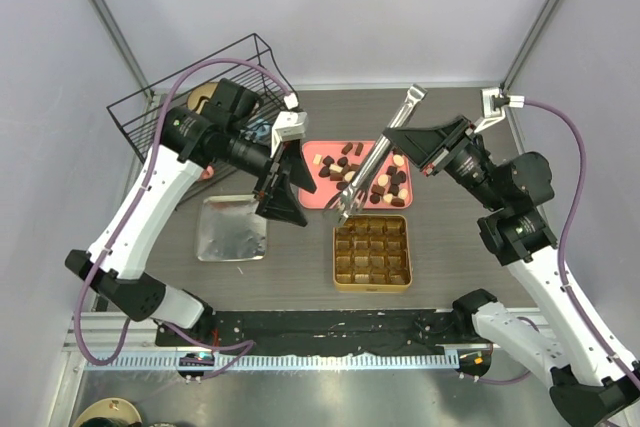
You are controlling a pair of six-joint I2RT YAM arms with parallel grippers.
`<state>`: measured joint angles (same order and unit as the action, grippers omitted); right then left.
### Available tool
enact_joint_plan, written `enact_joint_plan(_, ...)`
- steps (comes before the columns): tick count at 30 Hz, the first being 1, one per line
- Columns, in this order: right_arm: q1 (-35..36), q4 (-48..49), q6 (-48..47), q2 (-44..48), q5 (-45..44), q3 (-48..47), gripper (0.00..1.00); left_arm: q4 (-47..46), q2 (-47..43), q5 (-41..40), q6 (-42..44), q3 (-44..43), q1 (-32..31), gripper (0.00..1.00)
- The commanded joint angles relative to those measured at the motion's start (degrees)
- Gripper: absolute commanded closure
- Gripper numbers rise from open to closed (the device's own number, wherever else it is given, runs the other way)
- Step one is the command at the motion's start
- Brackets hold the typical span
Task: Pack the chocolate
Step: Pick up the clamp from the center of the board.
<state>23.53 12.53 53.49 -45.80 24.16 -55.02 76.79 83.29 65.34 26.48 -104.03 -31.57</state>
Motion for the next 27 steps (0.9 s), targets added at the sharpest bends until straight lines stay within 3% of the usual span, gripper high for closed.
enact_joint_plan(1,1.17,4.52,0.03,-1.13,1.59,-3.42,0.99,18.39,0.39,6.20,4.02,-1.18,0.20,0.03)
enact_joint_plan(9,6.08,5.31,-3.04,-6.05,0.27,-6.93,0.99,17.60,1.61,6.55,2.79,-1.00,0.20,0.07)
enact_joint_plan(18,11.80,3.81,-10.25,-10.53,-4.47,-12.21,0.99,16.99,1.79,6.73,1.82,0.66,-0.24,0.19)
enact_joint_plan(21,13.12,3.55,-11.74,-11.06,-5.26,-13.18,0.99,16.90,1.97,6.99,1.73,0.93,-0.51,0.28)
enact_joint_plan(27,15.23,3.81,-13.41,-10.80,-6.76,-12.74,0.99,16.19,2.50,7.17,0.86,1.46,-1.12,0.66)
